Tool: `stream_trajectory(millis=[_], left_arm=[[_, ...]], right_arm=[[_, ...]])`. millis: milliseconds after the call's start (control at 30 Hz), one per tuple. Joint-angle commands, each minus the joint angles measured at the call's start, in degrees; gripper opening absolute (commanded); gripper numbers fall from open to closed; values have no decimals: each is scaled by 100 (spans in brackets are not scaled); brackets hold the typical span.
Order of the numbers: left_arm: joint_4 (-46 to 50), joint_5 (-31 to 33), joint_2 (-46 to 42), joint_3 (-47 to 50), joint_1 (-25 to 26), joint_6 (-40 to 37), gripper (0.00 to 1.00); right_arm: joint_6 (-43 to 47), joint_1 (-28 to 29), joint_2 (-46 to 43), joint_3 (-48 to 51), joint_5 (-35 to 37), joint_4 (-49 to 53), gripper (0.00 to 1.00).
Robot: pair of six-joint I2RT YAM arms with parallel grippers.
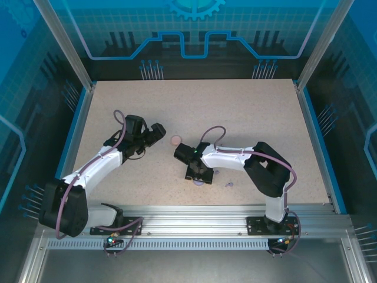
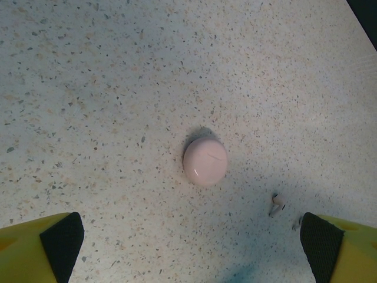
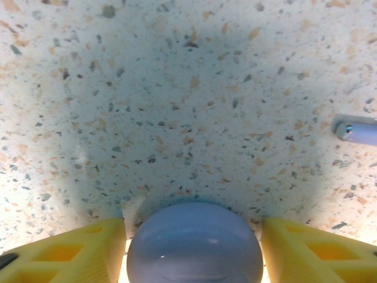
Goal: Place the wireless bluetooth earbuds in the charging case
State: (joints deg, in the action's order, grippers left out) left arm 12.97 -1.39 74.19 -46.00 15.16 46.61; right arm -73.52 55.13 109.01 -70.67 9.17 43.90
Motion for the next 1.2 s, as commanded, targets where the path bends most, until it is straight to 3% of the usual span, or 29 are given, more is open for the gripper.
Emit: stream_trajectory(millis=[0,267,400,533,833,1033,1167], left_arm=[[-120,-235,36,14,-41,-67,99],[-388,-547,-71,67,-47,53,99],[-479,-512,-293,259,-41,18,99],[-1408,-565,-692,998,-49,81,99],[-3643,-1110,-821,2119,98,314,99],[-4966,-869,-679,2487,618,234,99],[-5213,-696,-457,2440,829,260,99]], right_arm=[[-43,13,9,198,-71,-113,61],[22,24,-277,247,-172,-324,46],[13,-11,-544,214,-220,-471,45],[80,-205,-779,35,-282,-575,46],[103,-1255,-848,-496,-655,-745,47],[-452,-1778,-725,-570,-1172,-1241,48],[-885,-1918,-546,-638,-1439,-1584,47]])
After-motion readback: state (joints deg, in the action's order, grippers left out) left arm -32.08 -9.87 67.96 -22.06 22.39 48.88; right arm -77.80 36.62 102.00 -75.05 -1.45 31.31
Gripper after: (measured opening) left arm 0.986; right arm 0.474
